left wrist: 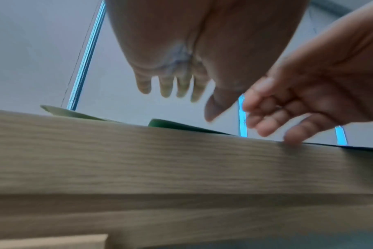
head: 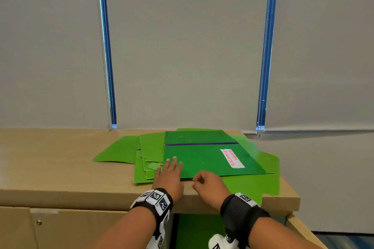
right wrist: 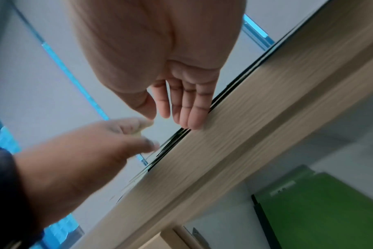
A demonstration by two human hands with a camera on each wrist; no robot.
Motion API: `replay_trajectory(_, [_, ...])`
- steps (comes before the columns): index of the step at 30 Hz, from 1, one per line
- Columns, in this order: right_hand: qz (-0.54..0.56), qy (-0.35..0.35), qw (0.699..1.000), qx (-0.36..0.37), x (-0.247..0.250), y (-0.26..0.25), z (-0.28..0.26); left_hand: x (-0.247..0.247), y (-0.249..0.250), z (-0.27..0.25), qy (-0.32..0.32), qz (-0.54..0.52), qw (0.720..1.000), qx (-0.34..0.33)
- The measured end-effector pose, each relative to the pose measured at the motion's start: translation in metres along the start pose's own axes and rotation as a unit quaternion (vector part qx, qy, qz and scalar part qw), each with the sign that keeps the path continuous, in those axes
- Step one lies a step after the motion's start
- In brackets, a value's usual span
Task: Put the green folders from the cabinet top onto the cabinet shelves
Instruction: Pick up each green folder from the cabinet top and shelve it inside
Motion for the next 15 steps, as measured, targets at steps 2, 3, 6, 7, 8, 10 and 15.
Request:
replay_trajectory(2, [0.093,-0.020,0.995,-0.036,0.001,0.010,0.001,-0.008,-0.001,0.007,-0.091,0.036,0.995,0.025])
replay_trajectory(3, [0.158,-0.032,0.986,-0.052,0.001,0.015,0.001,-0.013,-0.002,0.009,-0.117,0.031,0.992,0.040])
replay_trajectory(6, [0.315,-0.047,0.944,-0.085,0.006,0.020,0.002,-0.024,-0.004,0.006,-0.130,0.071,0.987,0.056])
replay_trajectory(7, [0.343,-0.042,0.934,-0.095,0.010,0.019,0.002,-0.025,-0.003,0.003,-0.127,0.108,0.985,0.042])
replay_trajectory(8, [0.364,-0.035,0.925,-0.104,0.015,0.018,0.002,-0.023,-0.002,0.000,-0.122,0.148,0.981,0.025])
replay_trajectory(10, [0.400,-0.013,0.908,-0.125,0.023,0.017,0.002,-0.016,0.001,-0.004,-0.098,0.199,0.975,-0.009])
replay_trajectory(15, [0.346,0.048,0.921,-0.172,0.032,0.021,0.002,0.006,0.012,-0.014,-0.097,0.148,0.983,-0.044])
Point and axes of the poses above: each hand's wrist, its own z-axis towards the middle knuckle, its own x-axis out of the back of the hand, y = z × x, the point moved 2 cm from there along z, towards the middle knuckle, and after that the axes turned 14 degrees about -y, right-handed, at the moved point
